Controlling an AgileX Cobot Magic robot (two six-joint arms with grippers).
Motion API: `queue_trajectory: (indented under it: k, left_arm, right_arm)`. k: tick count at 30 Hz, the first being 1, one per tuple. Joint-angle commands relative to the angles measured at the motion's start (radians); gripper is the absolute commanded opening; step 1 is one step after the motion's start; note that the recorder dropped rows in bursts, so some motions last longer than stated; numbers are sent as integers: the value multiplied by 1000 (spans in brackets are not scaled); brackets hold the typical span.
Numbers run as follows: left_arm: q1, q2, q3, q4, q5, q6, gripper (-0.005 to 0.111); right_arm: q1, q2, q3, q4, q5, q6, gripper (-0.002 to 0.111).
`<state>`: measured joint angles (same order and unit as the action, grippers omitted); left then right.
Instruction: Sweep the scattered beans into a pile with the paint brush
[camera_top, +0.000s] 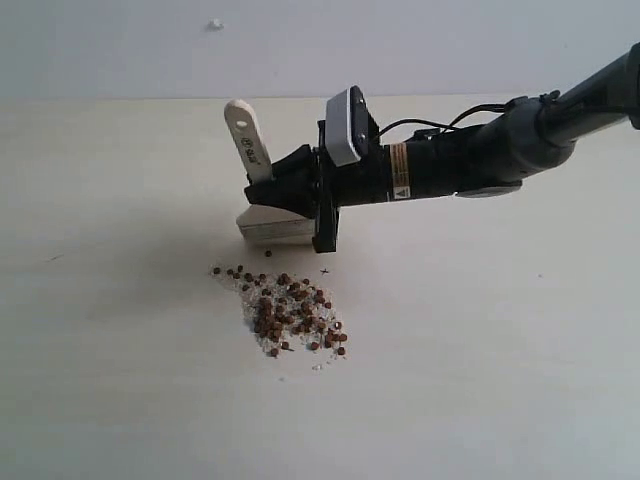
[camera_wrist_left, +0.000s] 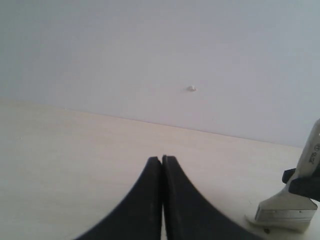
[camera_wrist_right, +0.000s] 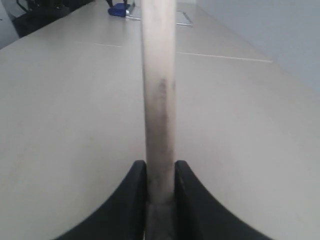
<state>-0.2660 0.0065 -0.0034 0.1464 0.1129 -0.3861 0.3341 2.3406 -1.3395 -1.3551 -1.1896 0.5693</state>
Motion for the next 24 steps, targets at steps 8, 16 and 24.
queue_trajectory:
  k: [8,16,24]
  left_arm:
    - [-6,-7,3,5,-3,-7,0]
    - [-6,-7,3,5,-3,-7,0]
    - [-6,-7,3,5,-3,-7,0]
  right_arm:
    - [-4,-101,-5,-154,-32,294,0]
    - [-2,-128,-5,-63,-32,-6,0]
    - [3,-126,-7,-101,-32,-129,0]
